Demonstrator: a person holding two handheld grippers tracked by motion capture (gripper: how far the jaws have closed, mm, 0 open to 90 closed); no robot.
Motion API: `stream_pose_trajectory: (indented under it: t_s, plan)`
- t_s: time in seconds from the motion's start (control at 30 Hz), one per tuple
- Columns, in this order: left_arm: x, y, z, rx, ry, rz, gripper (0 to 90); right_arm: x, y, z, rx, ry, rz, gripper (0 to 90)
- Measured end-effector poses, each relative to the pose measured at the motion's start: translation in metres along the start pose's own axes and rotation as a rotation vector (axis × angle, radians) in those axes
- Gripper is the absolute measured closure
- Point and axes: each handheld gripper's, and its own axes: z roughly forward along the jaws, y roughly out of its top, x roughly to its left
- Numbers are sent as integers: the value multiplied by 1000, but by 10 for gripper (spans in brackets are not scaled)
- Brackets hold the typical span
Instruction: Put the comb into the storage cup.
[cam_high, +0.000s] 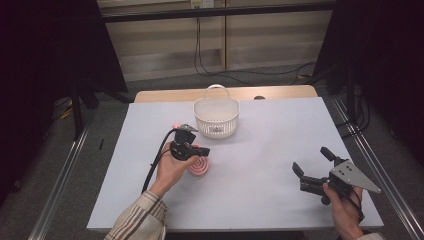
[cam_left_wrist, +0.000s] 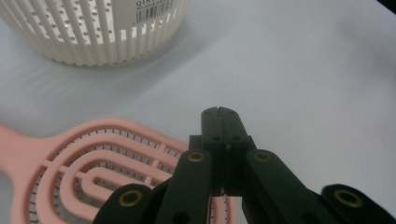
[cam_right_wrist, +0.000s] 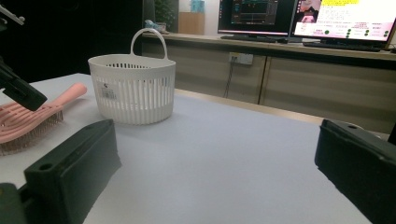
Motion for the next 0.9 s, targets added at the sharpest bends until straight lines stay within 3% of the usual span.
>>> stream_pose_trajectory:
  t_s: [0.2,0.3,0.57,0.73,0.9]
  plan:
    - [-4,3,9,14,16,3,900,0,0,0,2,0,0,0]
    - [-6,1,14,44,28,16,900,0,0,-1,-6,-4,-2,0]
    - [-7,2,13,49,42,10,900,0,0,-1,-2,-2,-5,0]
    - [-7,5,15,67,70,34,900,0,0,-1,0,-2,-2,0]
    - [-8,9,18,76,58,45,900,0,0,0,3,-5,-2,0]
